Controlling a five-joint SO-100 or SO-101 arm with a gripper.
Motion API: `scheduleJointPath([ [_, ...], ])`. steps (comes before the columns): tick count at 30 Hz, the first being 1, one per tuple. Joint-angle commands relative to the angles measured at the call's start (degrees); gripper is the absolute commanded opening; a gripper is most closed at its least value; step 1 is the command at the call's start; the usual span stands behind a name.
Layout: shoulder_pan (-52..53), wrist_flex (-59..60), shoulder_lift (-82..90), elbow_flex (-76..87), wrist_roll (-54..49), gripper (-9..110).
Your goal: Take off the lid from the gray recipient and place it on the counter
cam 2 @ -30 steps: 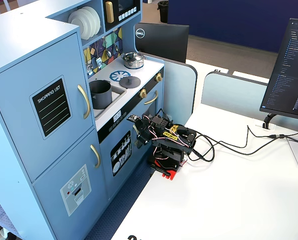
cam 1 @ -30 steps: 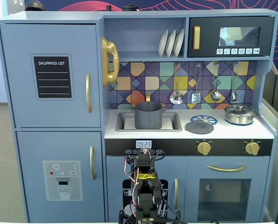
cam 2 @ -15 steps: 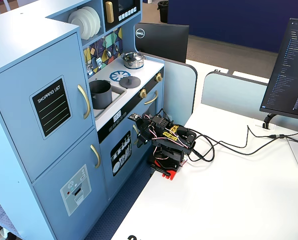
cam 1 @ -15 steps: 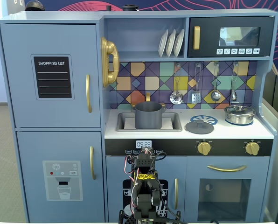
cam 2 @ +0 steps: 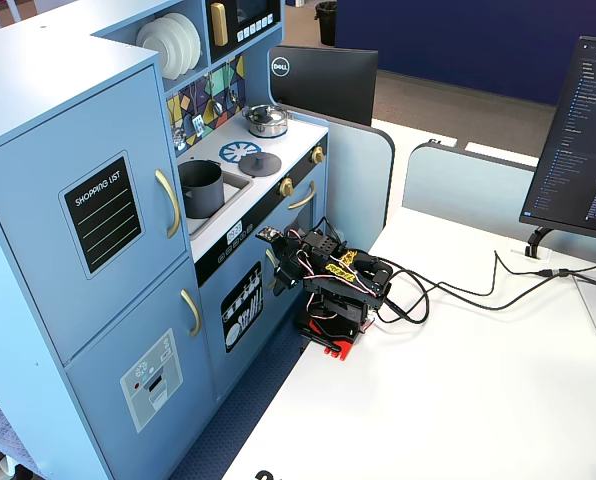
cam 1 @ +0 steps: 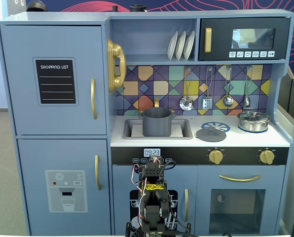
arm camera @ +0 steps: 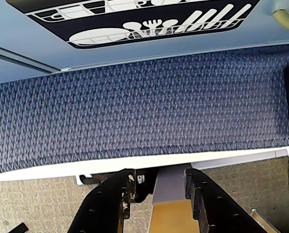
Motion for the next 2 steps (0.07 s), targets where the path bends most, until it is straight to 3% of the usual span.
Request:
scheduleJointPath([
  [1, 0.7, 10.4, -0.2, -0.1, 0.0, 4],
  [2, 0.7, 10.4, -0.2, -0.1, 0.0, 4],
])
